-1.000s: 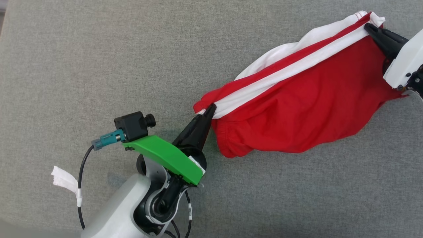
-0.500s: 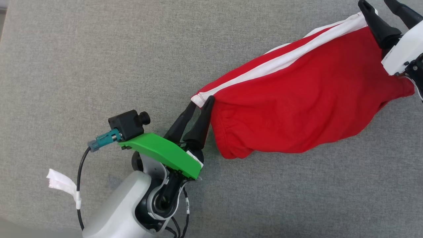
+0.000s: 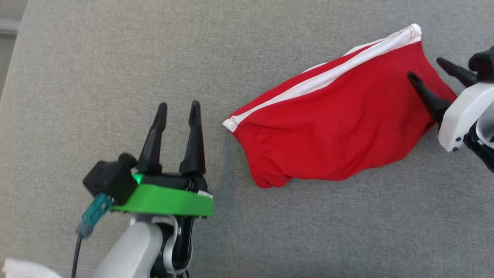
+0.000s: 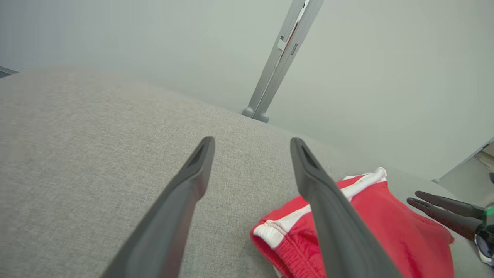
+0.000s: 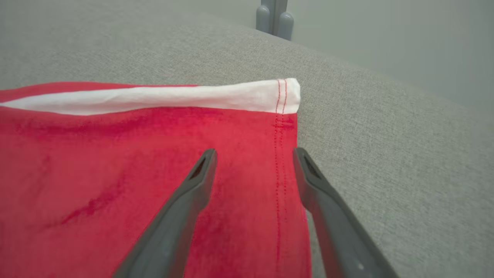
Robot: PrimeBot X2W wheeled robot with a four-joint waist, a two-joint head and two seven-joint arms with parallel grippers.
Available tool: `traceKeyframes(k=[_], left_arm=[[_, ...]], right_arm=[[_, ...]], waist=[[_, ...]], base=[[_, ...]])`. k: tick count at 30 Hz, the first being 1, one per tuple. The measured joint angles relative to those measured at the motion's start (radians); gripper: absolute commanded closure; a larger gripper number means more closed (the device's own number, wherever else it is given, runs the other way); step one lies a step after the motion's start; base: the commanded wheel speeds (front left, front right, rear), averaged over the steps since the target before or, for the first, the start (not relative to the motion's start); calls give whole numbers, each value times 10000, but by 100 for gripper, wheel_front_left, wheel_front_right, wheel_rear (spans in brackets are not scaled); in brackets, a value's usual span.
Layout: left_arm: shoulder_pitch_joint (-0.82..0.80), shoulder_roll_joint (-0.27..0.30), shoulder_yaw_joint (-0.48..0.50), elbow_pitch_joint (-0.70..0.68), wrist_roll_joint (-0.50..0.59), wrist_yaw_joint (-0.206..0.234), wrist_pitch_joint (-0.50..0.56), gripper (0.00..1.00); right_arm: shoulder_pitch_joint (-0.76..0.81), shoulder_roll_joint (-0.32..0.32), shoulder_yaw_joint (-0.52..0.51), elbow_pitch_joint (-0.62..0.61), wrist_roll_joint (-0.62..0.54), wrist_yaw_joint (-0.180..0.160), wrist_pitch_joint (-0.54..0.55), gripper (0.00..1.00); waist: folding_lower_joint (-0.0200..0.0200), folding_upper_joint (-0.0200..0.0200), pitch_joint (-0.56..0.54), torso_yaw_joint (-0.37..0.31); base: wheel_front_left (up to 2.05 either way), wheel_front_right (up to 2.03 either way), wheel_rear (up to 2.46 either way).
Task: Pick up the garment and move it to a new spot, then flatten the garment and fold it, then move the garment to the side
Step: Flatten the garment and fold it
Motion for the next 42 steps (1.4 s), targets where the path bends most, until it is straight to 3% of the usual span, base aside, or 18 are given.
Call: traceKeyframes(k=[4,10,15,20,21,22,27,33,42], left_arm=[[1084,-437,627,-345,1444,-234,0,0],[1508,-1172,1197,-416,2615,-894,0,0],[1523,-1544,1453,-282,3116,-1492,0,0],[1517,-1661,1735,-127,3244,-1770,0,0],[1521,-1672,1812,-81,3244,-1801,0,0],[1544,-1680,1889,-52,3256,-1804,0,0],[1801,-1691,2086,23,3227,-1866,0,0],[2327,-1705,2355,397,3632,-2305,0,0],[2918,-1707,2410,568,3776,-2665,0,0]], right_arm=[[181,56,-255,-240,-376,0,786,0],[-52,230,-997,33,-1294,0,1829,0],[-361,401,-1246,418,-1475,4,2729,0],[-484,608,-1419,512,-917,-29,3411,0],[-476,596,-1392,470,-608,-48,3591,43],[-418,616,-1379,401,-215,-50,3739,100],[89,786,-1620,123,913,-12,3707,100],[886,817,-2378,44,2036,4,3684,100],[1885,464,-4696,642,2786,-2,3764,100]], waist=[[0,0,-27,-83],[0,0,226,127],[0,0,592,446],[0,0,786,718],[0,0,767,743],[0,0,733,753],[0,0,523,606],[0,0,11,110],[0,0,-944,-551]], base=[[0,0,0],[0,0,0],[0,0,0],[0,0,0],[0,0,0],[0,0,0],[0,0,0],[0,0,0],[0,0,0]])
